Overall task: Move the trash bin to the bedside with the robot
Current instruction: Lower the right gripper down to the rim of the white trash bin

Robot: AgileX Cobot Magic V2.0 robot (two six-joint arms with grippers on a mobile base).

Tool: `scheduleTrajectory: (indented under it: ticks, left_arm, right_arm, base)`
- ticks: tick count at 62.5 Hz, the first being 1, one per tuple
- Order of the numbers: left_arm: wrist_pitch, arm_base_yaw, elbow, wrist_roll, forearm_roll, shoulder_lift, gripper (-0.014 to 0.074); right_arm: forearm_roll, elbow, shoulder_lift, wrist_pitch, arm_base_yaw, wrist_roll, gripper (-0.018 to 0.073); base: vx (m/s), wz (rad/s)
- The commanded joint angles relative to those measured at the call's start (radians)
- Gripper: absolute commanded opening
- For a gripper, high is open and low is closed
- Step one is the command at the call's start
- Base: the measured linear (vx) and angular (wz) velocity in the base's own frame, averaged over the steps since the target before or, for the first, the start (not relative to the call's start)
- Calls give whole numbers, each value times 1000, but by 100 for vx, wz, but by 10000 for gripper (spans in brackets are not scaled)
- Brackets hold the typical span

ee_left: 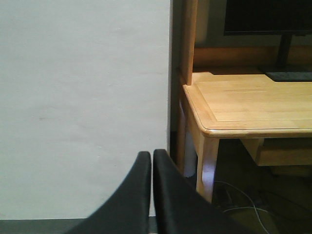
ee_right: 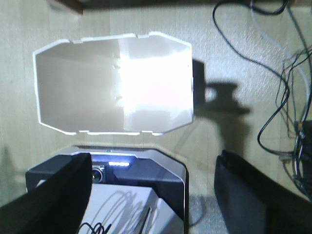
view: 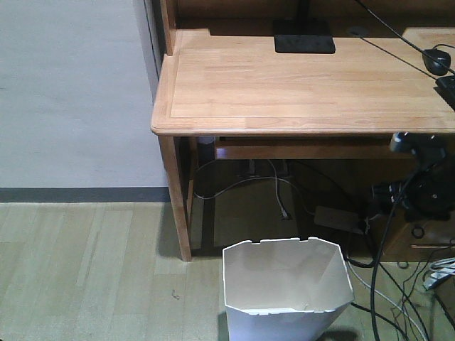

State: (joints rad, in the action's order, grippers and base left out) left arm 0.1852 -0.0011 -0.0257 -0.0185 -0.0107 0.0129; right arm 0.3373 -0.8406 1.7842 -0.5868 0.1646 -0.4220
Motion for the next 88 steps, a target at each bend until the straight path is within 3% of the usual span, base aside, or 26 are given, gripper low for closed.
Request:
scheduleTrajectory:
  ticks: [1,18,35,75,88]
  left_arm:
    - [-78,-2,-19,-6,-8,14,-6]
    - [-78,-2,-19,-6,-8,14,-6]
    - [-78,-2,-19,-6,-8,14,-6]
    - [-78,-2,-19,-6,-8,14,-6]
    - [-78,-2,-19,-6,-8,14,-6]
  right_arm:
    - [29,-26,58,87,10,-42,518]
    - [31,-53,271,289,-12,-116,518]
    - [31,-175,497,305,-17,-177,518]
    - [33,-446,898,326,-17,-197,518]
    - [31,-557,1003,271,-17,-197,518]
  base:
    - [0,0]
    - [0,0]
    - [0,0]
    - [0,0]
    - [0,0]
